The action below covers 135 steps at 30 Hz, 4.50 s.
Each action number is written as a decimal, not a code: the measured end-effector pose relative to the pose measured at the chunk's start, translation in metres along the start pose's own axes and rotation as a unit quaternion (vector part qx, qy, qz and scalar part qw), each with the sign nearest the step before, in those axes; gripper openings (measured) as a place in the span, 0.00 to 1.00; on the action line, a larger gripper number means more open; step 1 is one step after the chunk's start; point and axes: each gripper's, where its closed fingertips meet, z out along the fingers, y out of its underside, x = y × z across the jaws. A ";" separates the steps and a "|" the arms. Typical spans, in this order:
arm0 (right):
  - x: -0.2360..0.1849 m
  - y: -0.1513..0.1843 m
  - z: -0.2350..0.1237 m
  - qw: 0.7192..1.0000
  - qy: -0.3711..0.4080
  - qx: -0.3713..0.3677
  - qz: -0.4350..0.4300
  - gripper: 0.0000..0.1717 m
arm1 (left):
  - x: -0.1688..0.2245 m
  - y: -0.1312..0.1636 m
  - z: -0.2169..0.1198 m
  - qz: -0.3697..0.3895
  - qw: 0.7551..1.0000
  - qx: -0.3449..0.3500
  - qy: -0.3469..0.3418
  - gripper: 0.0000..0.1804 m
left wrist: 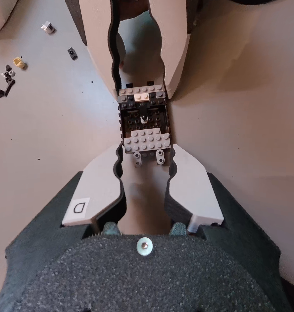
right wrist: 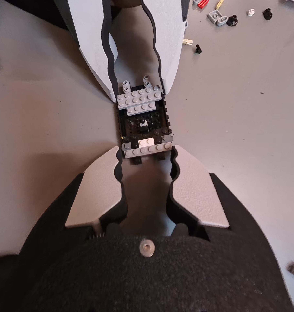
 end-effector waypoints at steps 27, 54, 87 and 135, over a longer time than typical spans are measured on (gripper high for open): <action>-0.005 -0.019 0.003 0.994 0.057 0.024 -0.094 0.32 | 0.003 -0.009 0.008 -0.087 0.996 0.012 0.029 0.31; 0.004 -0.013 -0.005 0.989 -0.041 0.081 0.114 0.25 | -0.001 -0.010 0.007 -0.003 1.000 0.023 -0.011 0.32; 0.016 -0.030 -0.019 0.979 -0.014 0.121 0.164 0.11 | -0.012 -0.022 0.004 0.152 0.976 -0.018 -0.154 0.32; 0.025 -0.057 -0.032 0.980 0.131 0.140 0.054 0.08 | -0.027 -0.030 0.004 0.044 0.984 0.034 -0.170 0.33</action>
